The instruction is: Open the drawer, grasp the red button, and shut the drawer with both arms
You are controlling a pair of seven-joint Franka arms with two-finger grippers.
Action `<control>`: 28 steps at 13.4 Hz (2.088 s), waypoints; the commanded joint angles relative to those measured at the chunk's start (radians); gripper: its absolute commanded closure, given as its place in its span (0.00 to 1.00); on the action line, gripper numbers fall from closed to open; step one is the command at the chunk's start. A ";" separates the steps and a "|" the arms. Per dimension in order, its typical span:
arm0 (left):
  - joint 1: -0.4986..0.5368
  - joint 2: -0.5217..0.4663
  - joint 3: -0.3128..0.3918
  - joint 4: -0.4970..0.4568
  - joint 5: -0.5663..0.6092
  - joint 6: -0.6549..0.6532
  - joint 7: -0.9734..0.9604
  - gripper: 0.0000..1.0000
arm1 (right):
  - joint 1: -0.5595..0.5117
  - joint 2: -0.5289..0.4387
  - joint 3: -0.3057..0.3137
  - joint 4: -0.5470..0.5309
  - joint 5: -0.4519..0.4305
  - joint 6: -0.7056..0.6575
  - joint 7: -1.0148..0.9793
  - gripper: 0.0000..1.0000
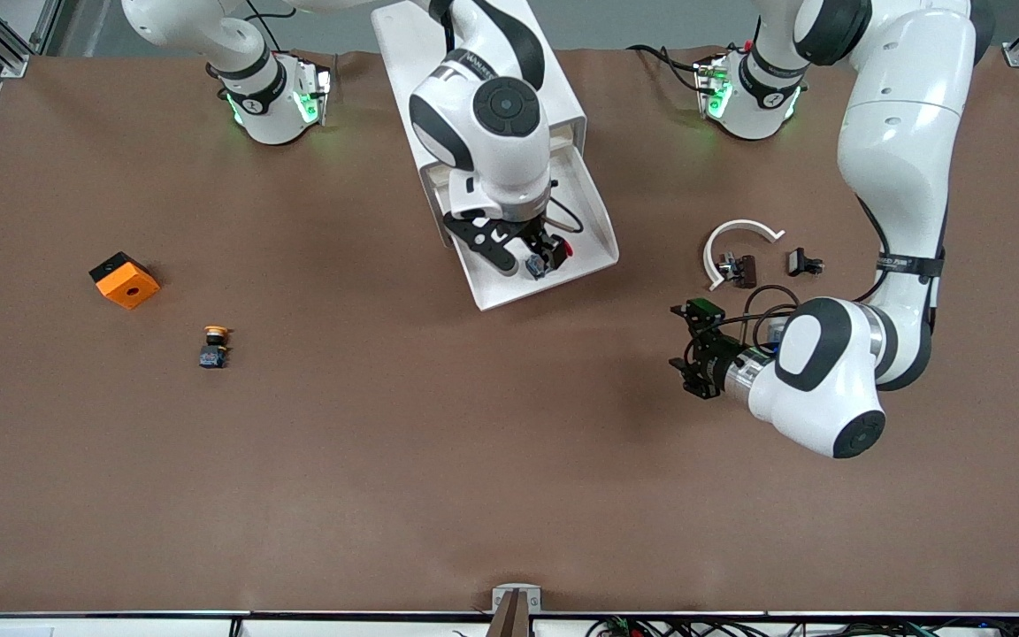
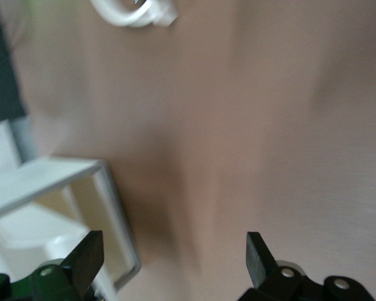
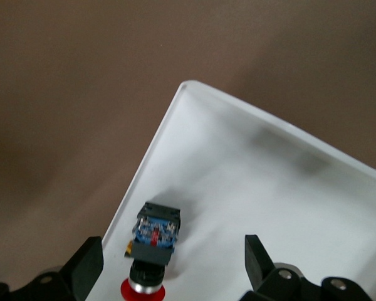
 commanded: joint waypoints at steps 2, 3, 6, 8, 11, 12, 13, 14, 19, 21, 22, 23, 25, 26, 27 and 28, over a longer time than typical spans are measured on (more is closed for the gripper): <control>-0.020 -0.095 0.001 -0.002 0.186 0.014 0.232 0.00 | -0.024 0.066 0.007 0.036 0.013 0.026 0.061 0.00; -0.020 -0.110 -0.001 -0.004 0.217 0.019 0.296 0.00 | -0.024 0.074 0.009 0.041 0.015 0.026 0.062 0.00; -0.036 -0.178 -0.044 -0.025 0.271 0.045 0.495 0.00 | -0.020 0.101 0.010 0.076 0.021 0.026 0.063 0.00; -0.058 -0.198 -0.076 -0.030 0.318 0.053 0.518 0.00 | -0.018 0.110 0.012 0.088 0.036 0.028 0.063 0.00; -0.061 -0.237 -0.155 -0.126 0.369 0.144 0.527 0.00 | -0.012 0.124 0.012 0.091 0.036 0.031 0.058 0.00; -0.063 -0.266 -0.159 -0.186 0.372 0.206 0.527 0.00 | -0.012 0.129 0.012 0.091 0.036 0.042 0.056 0.00; -0.064 -0.290 -0.163 -0.248 0.383 0.268 0.530 0.00 | -0.012 0.130 0.013 0.091 0.036 0.045 0.055 0.00; -0.067 -0.297 -0.188 -0.298 0.415 0.316 0.539 0.00 | -0.012 0.133 0.015 0.093 0.038 0.046 0.055 0.00; -0.050 -0.354 -0.257 -0.440 0.501 0.337 0.657 0.00 | -0.011 0.135 0.025 0.099 0.051 0.066 0.053 0.10; -0.052 -0.386 -0.269 -0.516 0.501 0.369 0.693 0.00 | -0.003 0.137 0.026 0.099 0.051 0.071 0.053 0.37; -0.052 -0.414 -0.274 -0.568 0.502 0.402 0.716 0.00 | -0.003 0.137 0.026 0.099 0.051 0.071 0.049 0.50; -0.050 -0.444 -0.274 -0.609 0.503 0.436 0.748 0.00 | -0.001 0.137 0.026 0.099 0.051 0.071 0.049 0.63; -0.044 -0.474 -0.275 -0.655 0.501 0.478 0.815 0.00 | 0.000 0.137 0.026 0.099 0.051 0.071 0.049 0.81; -0.044 -0.475 -0.275 -0.657 0.501 0.481 0.831 0.00 | 0.003 0.138 0.026 0.099 0.050 0.071 0.047 0.89; -0.044 -0.477 -0.275 -0.657 0.502 0.482 0.835 0.00 | 0.003 0.137 0.026 0.099 0.050 0.071 0.047 0.95; -0.044 -0.475 -0.275 -0.657 0.503 0.485 0.844 0.00 | 0.003 0.137 0.026 0.099 0.051 0.071 0.047 0.97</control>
